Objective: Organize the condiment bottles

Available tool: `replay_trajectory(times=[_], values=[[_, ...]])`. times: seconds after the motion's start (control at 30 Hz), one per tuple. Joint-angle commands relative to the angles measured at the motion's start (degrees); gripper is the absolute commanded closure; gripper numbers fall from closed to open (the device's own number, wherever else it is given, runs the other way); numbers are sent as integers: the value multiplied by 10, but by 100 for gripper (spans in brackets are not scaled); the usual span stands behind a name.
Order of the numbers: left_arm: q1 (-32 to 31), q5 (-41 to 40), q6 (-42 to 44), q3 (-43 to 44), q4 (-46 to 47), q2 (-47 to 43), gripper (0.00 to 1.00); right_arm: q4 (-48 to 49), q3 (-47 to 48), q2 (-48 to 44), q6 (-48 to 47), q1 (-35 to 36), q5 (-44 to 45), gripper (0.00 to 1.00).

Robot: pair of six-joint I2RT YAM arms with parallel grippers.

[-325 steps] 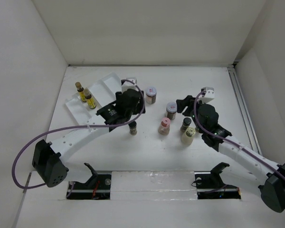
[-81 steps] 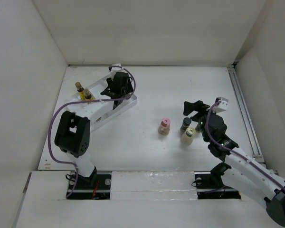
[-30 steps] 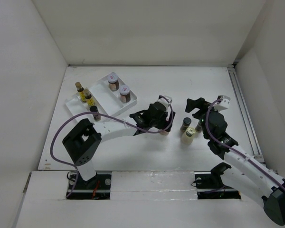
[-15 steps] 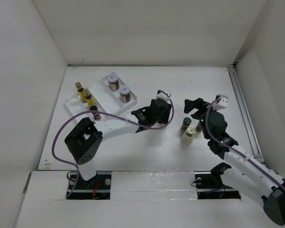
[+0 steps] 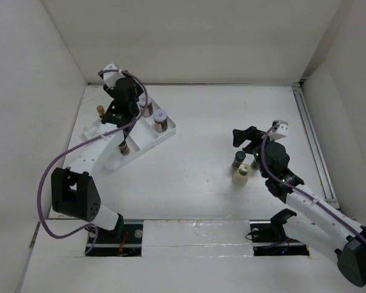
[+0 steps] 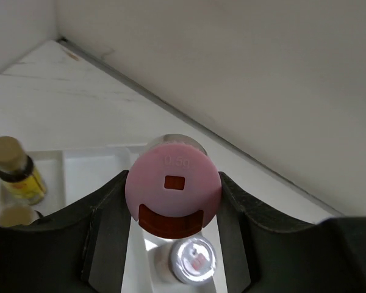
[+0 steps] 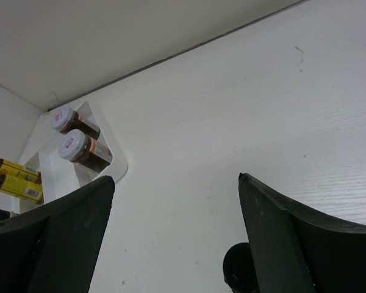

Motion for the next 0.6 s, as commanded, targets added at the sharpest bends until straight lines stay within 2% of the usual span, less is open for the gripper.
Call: replay_trajectory(times=[0.0,0.1,0.23,0.43,0.57], values=[[35,-19,-16,3,1,24,56,18,29,5,6,-3,-15,12],[41,-52,-8,17,1,77,56,18,35,11,1,-3,-32,12],[64,-57,-15,60,-35,145,56,18,35,17,-5,-3,-24,12],[71,-98,-9,82,-40,199,56,18,40,22,-5,-3,-24,12],[78,-93,-10,94,-48,240,56,18,40,34,-5,-3,-24,12]])
